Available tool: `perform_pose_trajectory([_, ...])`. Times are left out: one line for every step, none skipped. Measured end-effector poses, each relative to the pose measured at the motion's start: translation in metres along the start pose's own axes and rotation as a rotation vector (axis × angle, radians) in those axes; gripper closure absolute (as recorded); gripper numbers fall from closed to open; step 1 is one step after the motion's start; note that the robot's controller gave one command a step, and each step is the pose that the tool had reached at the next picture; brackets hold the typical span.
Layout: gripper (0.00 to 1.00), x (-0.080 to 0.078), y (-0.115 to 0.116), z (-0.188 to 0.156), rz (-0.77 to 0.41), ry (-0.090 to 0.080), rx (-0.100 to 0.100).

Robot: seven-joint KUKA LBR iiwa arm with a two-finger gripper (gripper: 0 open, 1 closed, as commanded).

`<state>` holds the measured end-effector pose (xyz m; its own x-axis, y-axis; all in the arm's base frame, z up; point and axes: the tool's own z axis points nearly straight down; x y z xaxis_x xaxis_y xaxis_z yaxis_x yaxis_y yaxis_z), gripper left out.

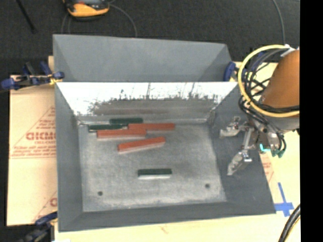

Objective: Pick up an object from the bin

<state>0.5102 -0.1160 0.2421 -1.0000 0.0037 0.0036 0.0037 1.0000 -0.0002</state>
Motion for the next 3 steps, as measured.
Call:
perform_pose_trajectory([0.0, -0.002, 0.001, -0.004, -0.004, -0.007, 0.001])
perform_pose_trajectory([0.0, -0.023, 0.041, 0.063, -0.002, -0.013, 0.002])
perform_pose_trajectory([0.0, -0.03, 0.095, 0.082, -0.018, -0.005, -0.002])
